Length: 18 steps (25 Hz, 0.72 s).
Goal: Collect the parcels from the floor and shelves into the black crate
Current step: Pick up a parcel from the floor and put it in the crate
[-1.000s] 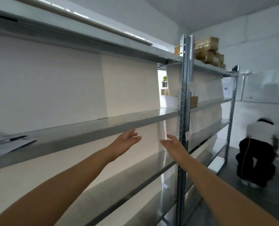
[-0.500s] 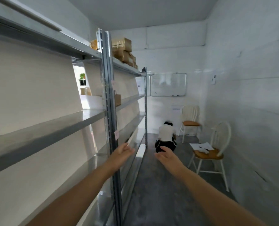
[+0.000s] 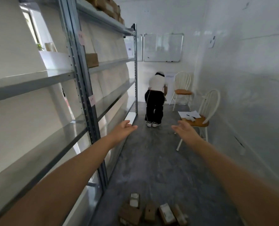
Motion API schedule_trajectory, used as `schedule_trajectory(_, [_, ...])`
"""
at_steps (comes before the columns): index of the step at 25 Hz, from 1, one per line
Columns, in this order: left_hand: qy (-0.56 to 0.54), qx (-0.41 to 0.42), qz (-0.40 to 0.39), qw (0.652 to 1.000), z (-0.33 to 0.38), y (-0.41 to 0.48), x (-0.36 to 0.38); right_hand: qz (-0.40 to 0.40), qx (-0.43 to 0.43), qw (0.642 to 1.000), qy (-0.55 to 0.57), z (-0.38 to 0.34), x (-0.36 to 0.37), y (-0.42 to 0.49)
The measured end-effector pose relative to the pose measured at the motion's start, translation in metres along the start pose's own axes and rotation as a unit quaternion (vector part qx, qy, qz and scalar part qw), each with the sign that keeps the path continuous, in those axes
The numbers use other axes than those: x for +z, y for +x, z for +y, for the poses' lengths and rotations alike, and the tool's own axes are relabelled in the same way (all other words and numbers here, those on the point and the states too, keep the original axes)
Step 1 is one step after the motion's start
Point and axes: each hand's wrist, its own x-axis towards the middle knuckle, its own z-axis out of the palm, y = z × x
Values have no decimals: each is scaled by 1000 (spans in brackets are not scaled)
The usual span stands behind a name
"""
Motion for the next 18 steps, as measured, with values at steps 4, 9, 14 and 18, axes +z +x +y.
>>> schedule_trajectory(4, [-8,-42,15,999,-19,34,41,-17,32,999,-6,42,-18,34])
schedule_trajectory(9, [4,-84,-10,996,-52,86,75,-33,101,994,-3,98,-8,75])
schedule_trajectory(14, [-9,-146,-59,987,-111,144,101,-5,175,985,-6,154,29,111])
schedule_trajectory(18, [-23,-220,-99,970,-186,192,130,-22,248,968,7,222,66,136])
